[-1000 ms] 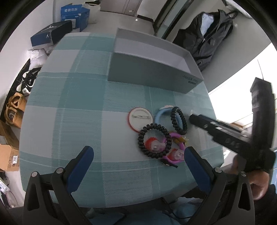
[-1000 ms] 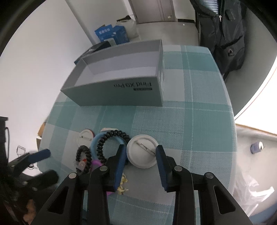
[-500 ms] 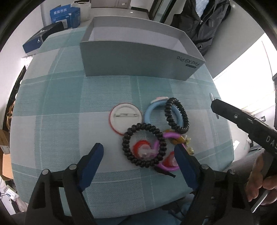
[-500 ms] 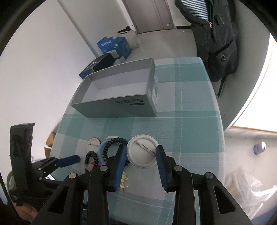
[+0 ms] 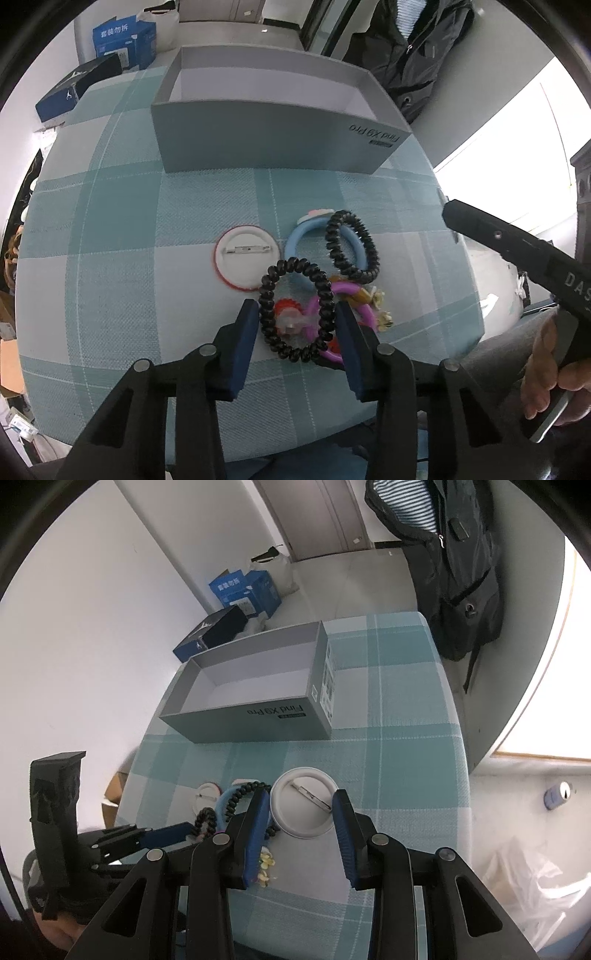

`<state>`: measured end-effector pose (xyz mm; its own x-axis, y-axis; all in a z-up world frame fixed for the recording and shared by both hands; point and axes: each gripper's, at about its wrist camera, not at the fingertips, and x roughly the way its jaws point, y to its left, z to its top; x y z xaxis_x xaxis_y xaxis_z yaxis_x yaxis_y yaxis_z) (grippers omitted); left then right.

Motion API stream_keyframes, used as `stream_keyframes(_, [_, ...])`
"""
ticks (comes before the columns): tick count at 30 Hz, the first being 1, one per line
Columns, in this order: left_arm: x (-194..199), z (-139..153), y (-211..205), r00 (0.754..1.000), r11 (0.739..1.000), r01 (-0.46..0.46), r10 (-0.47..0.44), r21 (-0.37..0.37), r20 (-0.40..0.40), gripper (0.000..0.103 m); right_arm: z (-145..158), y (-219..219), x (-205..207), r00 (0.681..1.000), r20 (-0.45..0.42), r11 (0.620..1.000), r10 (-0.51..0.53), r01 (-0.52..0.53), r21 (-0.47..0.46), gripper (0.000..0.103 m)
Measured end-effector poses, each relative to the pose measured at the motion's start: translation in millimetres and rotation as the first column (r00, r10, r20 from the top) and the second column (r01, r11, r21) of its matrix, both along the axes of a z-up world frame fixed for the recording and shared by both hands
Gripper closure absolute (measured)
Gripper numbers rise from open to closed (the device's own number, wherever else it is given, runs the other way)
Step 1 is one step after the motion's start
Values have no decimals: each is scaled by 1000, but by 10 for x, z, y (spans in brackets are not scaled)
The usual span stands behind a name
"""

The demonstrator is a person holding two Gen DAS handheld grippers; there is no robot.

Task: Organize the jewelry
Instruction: 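Grasp the white round badge with right gripper while left gripper grasps black coil hair tie, then carry badge and hair tie into the grey box and open both grippers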

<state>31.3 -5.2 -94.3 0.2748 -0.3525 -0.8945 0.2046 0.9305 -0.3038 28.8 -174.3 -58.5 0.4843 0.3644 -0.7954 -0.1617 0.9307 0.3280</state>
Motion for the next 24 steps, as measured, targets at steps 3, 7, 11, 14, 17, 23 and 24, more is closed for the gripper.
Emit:
stream_keyframes(3, [-36,88,59,1000,1000,-11,11,-27,10,67,30,-3,-13,1000,7,1000,-1,0,13,69])
stream_keyframes(7, [-104,228,171,999,1000,-21,21,-19,43,67,90,18,-27,1000,16,999,11,-11,33,69])
stream_keyframes(11, [-124,358,310,997,997,-49,52,-58,49,67,223,69,-16,999,36,998,27,-29,60,69])
stream_keyframes(14, [-93,535,419,997,994,-51,57,-99,59,67,402,121,28,996,78,997,46,-51,64,69])
stream_keyframes(17, [17,694,476,996,989,-47,57,-142,67,67,537,153,116,993,98,996,61,-68,65,69])
stream_keyframes(23, [302,817,577,998,967,-61,67,-249,17,67,656,151,290,993,98,995,63,-70,74,69])
stream_keyframes(24, [363,858,631,996,963,-76,83,-257,17,67,661,150,310,993,96,995,65,-72,74,69])
